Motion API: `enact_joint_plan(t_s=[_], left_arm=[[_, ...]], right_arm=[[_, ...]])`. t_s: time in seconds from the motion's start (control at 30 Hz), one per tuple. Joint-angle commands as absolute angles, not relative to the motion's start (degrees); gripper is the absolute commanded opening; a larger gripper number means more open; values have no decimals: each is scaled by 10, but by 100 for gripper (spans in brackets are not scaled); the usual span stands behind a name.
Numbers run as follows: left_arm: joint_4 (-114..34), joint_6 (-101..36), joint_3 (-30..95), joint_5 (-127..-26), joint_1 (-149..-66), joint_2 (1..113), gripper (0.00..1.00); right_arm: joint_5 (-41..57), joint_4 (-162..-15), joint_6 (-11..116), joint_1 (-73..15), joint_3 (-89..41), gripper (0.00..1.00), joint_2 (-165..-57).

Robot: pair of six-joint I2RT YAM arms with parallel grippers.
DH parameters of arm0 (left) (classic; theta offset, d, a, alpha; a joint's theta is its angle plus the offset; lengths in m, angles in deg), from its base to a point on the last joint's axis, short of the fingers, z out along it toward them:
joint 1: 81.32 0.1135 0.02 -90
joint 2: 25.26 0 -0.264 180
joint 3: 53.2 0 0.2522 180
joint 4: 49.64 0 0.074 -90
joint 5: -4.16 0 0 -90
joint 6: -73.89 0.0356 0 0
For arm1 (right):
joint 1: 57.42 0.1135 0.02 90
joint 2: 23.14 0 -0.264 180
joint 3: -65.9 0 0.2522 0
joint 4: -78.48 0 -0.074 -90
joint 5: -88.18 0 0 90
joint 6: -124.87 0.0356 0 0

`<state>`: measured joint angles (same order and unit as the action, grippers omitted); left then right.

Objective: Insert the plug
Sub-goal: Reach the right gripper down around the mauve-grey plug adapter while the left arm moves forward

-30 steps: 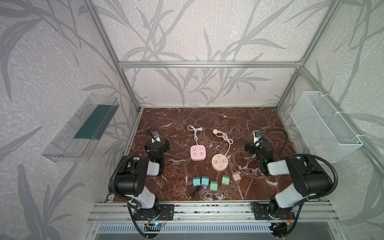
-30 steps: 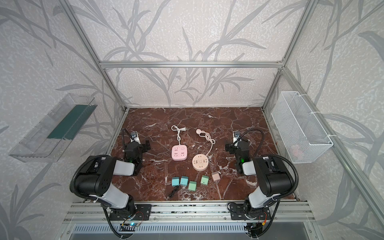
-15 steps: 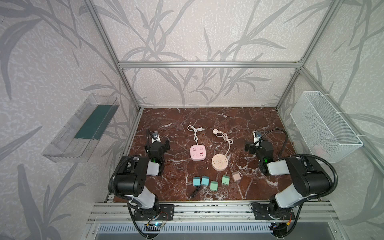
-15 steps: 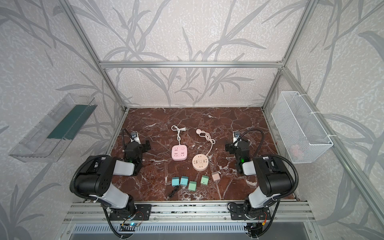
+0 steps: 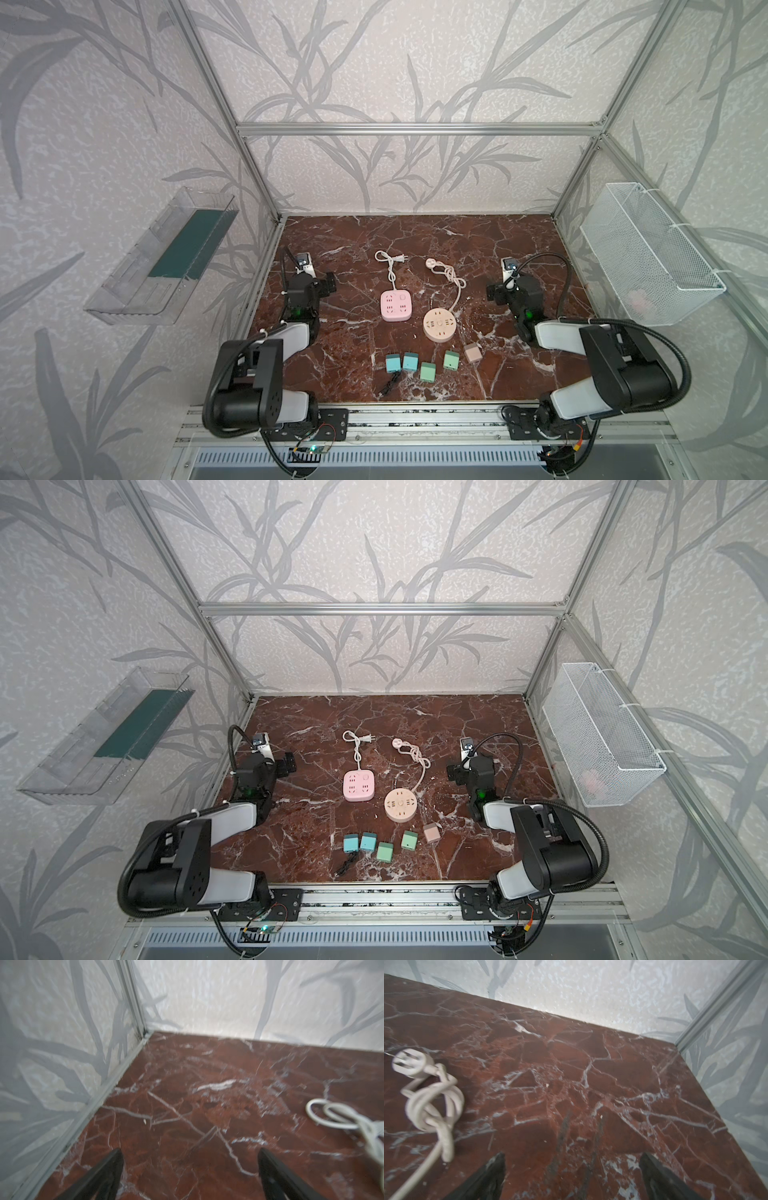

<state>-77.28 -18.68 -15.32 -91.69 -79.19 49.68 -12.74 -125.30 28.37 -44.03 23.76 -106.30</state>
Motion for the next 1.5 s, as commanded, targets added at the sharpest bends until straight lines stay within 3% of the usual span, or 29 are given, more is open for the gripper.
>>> enact_joint_plan(t_s=[0.0,0.07,0.23,0.37,0.53,0.6,0.73,0.87,0.97,1.17,1.37,1.47], left_arm=[[-842,-205,-209,-897,-795,440,99],[-842,-267,-217,-917,-794,411,99],[-532,-362,-68,-828,-804,397,99],[-488,-427,-33,-794,-838,425,99],[-521,-442,-69,-858,-931,379,99],[-468,-475,-43,-844,-949,376,99],[-307,-500,55,-719,-960,430,99],[-296,-505,70,-611,-986,450,99],[-216,-476,112,-644,-1022,466,99],[-94,-433,173,-808,-1090,475,99],[-301,-510,57,-747,-1087,404,99],[-232,-486,107,-757,-1087,430,99]], right_arm=[[-167,-1026,345,-418,122,99,-1015],[-151,-938,373,-399,74,99,-1011],[-242,-821,405,-282,54,99,-971],[-268,-678,478,-220,30,98,-928],[-206,-539,566,-208,13,85,-849],[-177,-504,588,-205,14,81,-829],[-156,-446,616,-184,21,73,-819],[-150,-430,637,-158,37,69,-819],[-143,-437,652,-144,59,68,-823],[-131,-438,666,-126,89,69,-840],[-127,-447,667,-116,107,68,-841],[-125,-456,669,-116,116,68,-845]])
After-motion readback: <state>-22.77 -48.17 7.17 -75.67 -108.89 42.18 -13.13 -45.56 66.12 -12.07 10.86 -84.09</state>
